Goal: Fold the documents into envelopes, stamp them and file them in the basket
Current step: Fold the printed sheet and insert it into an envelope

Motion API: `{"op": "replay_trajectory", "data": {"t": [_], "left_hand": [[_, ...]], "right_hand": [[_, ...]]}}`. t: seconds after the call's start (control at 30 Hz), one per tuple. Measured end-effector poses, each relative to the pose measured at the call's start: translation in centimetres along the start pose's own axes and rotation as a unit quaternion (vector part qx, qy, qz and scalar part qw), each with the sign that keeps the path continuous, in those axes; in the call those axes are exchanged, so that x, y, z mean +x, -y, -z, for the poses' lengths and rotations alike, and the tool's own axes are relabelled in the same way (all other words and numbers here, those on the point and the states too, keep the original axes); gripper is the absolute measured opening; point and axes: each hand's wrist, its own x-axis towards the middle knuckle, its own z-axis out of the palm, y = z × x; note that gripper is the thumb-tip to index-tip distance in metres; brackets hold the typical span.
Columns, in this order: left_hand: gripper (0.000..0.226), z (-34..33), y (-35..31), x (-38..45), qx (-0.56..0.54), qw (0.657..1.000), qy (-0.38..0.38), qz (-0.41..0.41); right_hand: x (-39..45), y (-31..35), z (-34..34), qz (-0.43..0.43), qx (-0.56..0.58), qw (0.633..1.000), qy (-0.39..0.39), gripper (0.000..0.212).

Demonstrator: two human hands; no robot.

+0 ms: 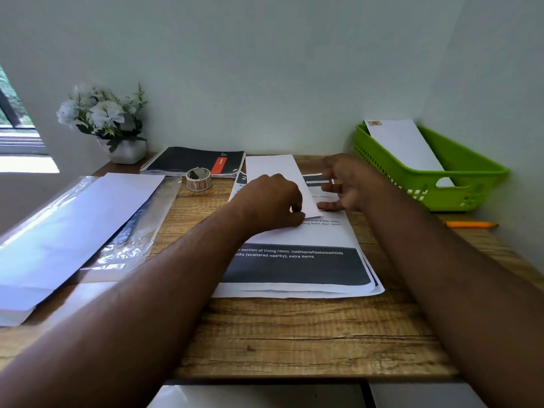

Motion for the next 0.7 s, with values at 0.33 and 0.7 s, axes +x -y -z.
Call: {"op": "replay_trajectory", "data": {"t": [0.33, 0.7], "left_hand": [[0.031, -0.1, 0.1, 0.1, 0.025, 0.998, -0.058, 0.023], [0.036, 4.4, 6.6, -1.4, -0.357, 0.702, -0.588, 0.186]], "right_hand": [[1.2, -1.0, -0.5, -0.023, 0.195, 0.974, 0.113, 0.015], [2.6, -1.0, 1.4, 0.232, 0.247, 0.941, 0.013, 0.092]]}}
